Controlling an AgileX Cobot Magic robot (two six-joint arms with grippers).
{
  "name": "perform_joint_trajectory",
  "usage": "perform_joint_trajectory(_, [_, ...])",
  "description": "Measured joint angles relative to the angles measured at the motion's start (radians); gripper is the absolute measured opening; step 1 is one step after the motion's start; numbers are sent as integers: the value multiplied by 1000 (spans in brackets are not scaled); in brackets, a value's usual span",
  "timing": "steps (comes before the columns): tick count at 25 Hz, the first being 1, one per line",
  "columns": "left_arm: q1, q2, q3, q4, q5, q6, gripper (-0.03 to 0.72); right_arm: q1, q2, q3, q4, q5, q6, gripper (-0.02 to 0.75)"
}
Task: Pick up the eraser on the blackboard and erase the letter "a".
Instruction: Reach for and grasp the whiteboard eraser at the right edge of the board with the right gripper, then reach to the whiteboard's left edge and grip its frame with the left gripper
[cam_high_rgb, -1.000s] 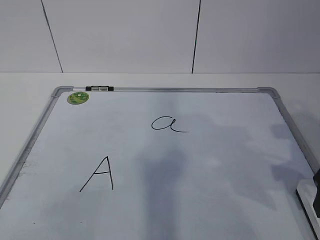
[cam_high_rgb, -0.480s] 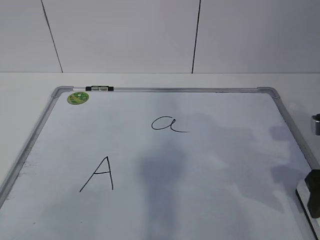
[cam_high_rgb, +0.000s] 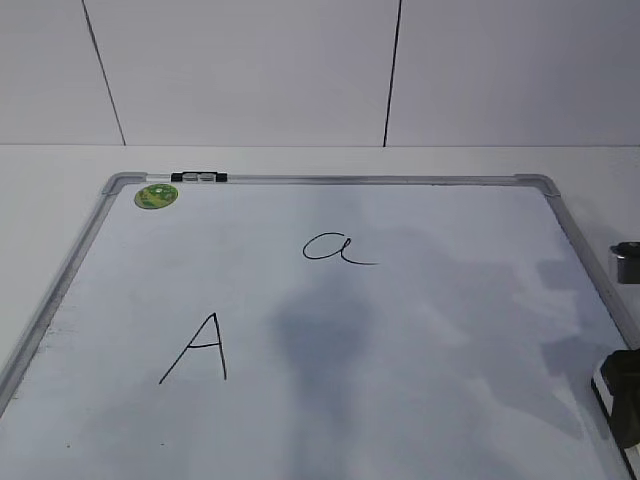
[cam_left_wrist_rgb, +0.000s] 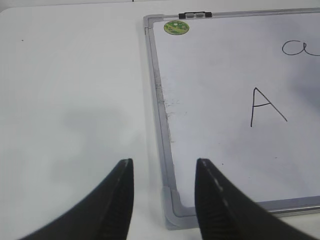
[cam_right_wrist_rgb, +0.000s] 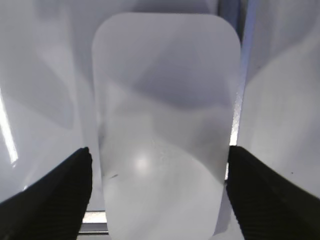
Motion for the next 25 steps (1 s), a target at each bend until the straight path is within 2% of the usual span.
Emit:
perform_joint_trajectory(18, [0,0,0,0,0,0,307,0,38,-1,-12,-26,-1,652])
perform_joint_trajectory(25, [0,0,0,0,0,0,307,0,61,-1,-15,-18,-7,625])
